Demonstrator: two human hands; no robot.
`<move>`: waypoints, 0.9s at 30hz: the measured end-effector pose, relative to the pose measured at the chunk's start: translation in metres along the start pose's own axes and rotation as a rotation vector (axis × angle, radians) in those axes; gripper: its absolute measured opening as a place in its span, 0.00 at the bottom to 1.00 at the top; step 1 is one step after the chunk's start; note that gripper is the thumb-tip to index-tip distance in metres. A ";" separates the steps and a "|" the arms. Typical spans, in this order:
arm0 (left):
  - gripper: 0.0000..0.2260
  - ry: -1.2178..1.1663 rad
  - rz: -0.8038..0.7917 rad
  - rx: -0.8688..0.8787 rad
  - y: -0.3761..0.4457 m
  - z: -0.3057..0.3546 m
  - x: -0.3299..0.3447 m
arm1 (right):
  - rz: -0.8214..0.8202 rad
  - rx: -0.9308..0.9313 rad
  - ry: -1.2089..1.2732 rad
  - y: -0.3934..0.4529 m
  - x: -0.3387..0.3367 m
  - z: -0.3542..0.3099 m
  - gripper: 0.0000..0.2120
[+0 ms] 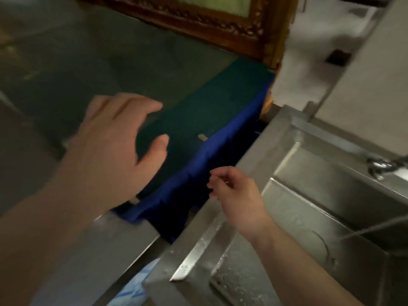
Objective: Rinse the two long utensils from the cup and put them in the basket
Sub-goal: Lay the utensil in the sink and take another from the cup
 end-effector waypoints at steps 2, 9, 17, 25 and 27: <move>0.23 0.012 0.031 -0.086 -0.023 -0.043 -0.016 | -0.072 -0.002 0.022 0.005 0.034 -0.008 0.08; 0.33 0.033 -0.023 -0.505 -0.124 -0.176 0.006 | -0.297 0.020 -0.015 0.025 0.141 -0.025 0.06; 0.48 -0.122 -0.265 -0.790 -0.181 -0.233 0.089 | -0.417 0.040 -0.087 0.040 0.209 -0.029 0.12; 0.23 -0.388 -0.176 -0.743 -0.182 -0.240 0.112 | -0.352 0.025 -0.045 0.045 0.231 -0.030 0.08; 0.22 -0.403 -0.161 -0.749 -0.183 -0.242 0.113 | -0.338 0.039 -0.019 0.044 0.231 -0.030 0.08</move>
Point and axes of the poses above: each hand's wrist, its own y-axis towards the middle knuckle, its own x-axis out of the palm, z = x × y, the point moved 6 cm from there along y, towards the middle knuckle, and after that the axes turned 1 degree about -z, right-handed, at the moved point
